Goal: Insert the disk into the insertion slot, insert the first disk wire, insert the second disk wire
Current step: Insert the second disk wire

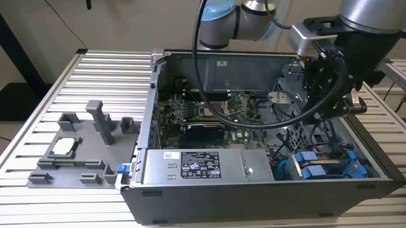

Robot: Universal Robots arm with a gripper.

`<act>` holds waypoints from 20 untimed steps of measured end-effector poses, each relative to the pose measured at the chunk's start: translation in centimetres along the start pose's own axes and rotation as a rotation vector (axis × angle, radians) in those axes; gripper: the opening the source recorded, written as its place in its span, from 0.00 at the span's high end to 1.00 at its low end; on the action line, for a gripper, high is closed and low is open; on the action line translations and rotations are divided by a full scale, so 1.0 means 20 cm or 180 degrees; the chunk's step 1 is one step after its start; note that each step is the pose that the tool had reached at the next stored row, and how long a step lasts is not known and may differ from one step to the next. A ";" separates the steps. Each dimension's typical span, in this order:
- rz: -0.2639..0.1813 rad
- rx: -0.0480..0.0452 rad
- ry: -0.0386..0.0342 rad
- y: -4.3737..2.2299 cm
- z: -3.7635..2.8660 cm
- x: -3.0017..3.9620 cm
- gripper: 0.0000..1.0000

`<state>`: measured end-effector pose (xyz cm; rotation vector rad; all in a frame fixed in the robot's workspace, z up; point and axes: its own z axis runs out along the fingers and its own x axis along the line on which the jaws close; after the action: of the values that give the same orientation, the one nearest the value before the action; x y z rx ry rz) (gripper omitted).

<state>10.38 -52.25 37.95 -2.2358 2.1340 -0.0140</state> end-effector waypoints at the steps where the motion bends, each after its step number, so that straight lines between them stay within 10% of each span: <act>1: -0.0006 0.0008 0.0005 0.006 0.006 -0.007 0.73; 6: -0.0037 0.0080 0.0010 0.029 0.025 -0.022 0.73; 9: -0.0053 0.0083 0.0054 0.039 0.034 -0.024 0.73; 20: -0.0069 0.0116 0.0057 0.052 0.046 -0.025 0.73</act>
<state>9.36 -51.77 37.00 -2.2471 2.1004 -0.0735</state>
